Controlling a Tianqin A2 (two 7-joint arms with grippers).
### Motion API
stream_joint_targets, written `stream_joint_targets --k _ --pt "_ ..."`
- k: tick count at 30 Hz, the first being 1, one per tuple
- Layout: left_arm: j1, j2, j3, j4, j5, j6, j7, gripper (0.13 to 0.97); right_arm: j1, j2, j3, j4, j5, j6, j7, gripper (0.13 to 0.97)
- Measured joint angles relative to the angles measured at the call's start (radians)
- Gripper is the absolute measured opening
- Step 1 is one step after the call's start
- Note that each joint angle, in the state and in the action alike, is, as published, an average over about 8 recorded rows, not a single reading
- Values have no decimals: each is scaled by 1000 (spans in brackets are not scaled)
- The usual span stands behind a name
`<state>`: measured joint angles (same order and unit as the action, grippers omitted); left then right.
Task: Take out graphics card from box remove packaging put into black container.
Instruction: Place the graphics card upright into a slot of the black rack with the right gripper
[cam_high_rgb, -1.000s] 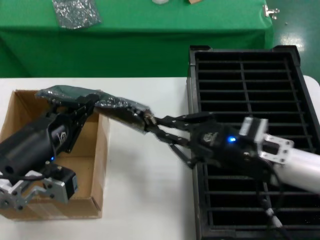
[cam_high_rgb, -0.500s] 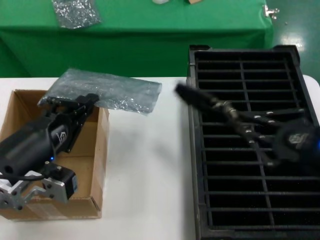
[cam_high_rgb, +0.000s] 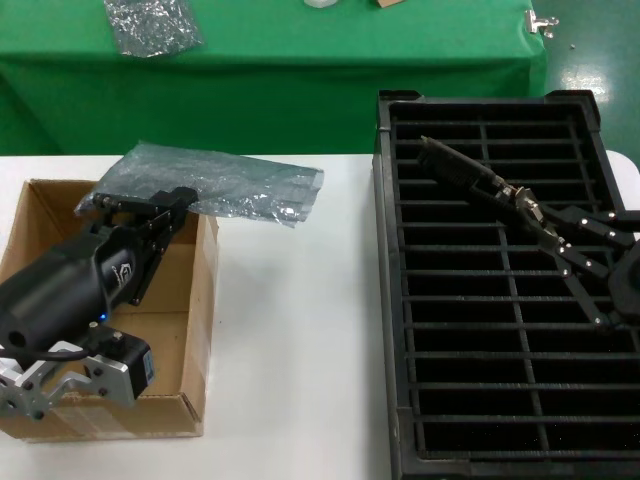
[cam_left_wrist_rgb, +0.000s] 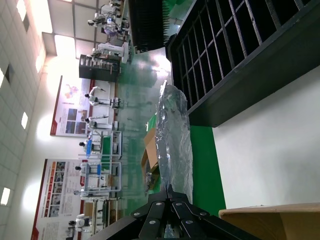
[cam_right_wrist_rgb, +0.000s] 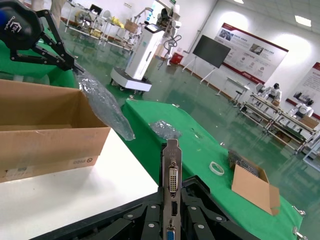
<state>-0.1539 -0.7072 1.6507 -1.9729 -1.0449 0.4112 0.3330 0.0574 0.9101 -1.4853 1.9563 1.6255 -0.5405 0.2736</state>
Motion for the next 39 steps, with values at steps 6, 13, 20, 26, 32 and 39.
stream_joint_targets --k 6,13,20,26,32,39 --pt "0 0 0 0 0 0 0 139 -3 0 -1 1 0 4 -1 187" --pt "0 0 0 0 0 0 0 139 -1 0 -3 1 -3 4 0 187" --pt "0 0 0 0 0 0 0 139 102 -23 -98 8 -136 -30 57 187" --pt "0 0 0 0 0 0 0 139 260 5 -197 21 -253 -164 107 187" --pt "0 0 0 0 0 0 0 139 461 75 -287 6 -273 -400 137 187" --pt "0 0 0 0 0 0 0 139 725 96 -401 -21 -269 -702 202 187"
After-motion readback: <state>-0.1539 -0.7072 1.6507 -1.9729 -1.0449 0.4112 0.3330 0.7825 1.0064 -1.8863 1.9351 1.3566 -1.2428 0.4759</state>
